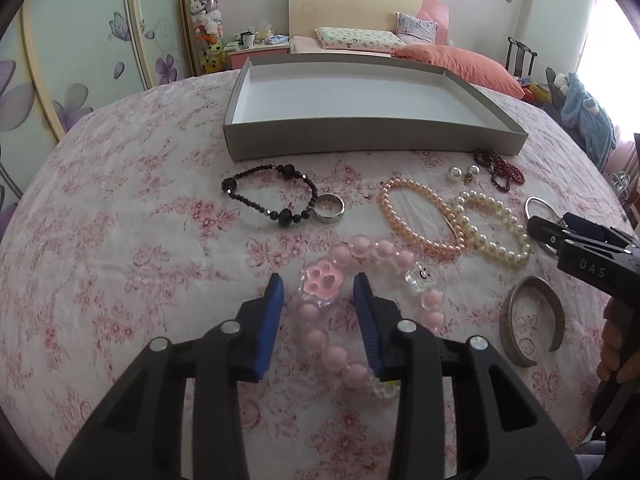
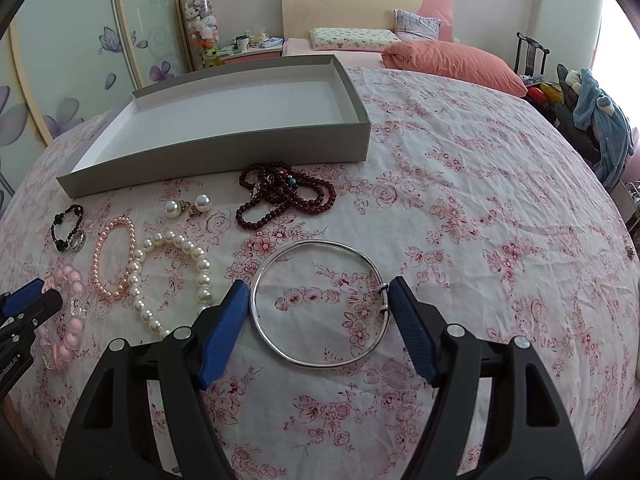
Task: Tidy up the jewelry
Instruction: 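Grasp the pink beaded bracelet with the left gripper while the right gripper grasps the thin silver bangle, then carry both pieces into the gray tray and open both grippers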
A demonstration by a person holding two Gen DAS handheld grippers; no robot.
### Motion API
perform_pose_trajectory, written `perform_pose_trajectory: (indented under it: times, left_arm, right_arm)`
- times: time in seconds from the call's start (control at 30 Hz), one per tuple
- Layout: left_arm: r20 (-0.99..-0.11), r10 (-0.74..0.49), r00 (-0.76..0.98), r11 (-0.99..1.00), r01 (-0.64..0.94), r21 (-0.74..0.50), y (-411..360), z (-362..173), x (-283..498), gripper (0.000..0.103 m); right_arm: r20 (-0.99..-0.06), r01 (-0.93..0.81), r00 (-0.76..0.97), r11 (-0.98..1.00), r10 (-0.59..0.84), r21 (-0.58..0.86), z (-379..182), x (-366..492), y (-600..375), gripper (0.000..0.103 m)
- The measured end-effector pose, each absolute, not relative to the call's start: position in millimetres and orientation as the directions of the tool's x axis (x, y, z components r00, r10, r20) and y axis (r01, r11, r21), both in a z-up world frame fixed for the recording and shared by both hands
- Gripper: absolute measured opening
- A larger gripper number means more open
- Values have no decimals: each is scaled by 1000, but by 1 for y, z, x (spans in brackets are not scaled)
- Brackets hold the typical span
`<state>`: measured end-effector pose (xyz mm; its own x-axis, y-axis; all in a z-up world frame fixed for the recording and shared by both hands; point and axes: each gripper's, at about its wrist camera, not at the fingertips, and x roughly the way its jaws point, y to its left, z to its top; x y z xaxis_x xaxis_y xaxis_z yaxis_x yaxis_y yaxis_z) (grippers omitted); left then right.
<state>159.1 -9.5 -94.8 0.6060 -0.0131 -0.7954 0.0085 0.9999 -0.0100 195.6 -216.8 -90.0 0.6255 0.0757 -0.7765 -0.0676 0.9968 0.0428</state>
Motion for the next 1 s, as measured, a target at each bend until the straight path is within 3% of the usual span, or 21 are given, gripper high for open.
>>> perform_pose_trajectory:
  times: [0.07, 0.1, 0.63, 1.0]
  left_arm:
    - [-792, -4, 610, 1000, 13, 5, -11, -95, 160, 34]
    - [-790, -3, 613, 1000, 15, 8, -12, -95, 161, 25]
    - [-761, -13, 649, 1000, 19, -1, -7, -80, 164, 24]
    - [-701, -44, 712, 999, 20, -42, -2, -51, 151, 24]
  right_arm:
    - [-776, -68, 626, 997, 76, 43, -90, 196, -217, 72]
    - [-776, -68, 626, 997, 76, 43, -91, 196, -218, 72]
    - [-773, -62, 629, 996, 84, 57, -92, 191, -225, 71]
    - [-706, -85, 701, 995, 103, 62, -65, 175, -223, 71]
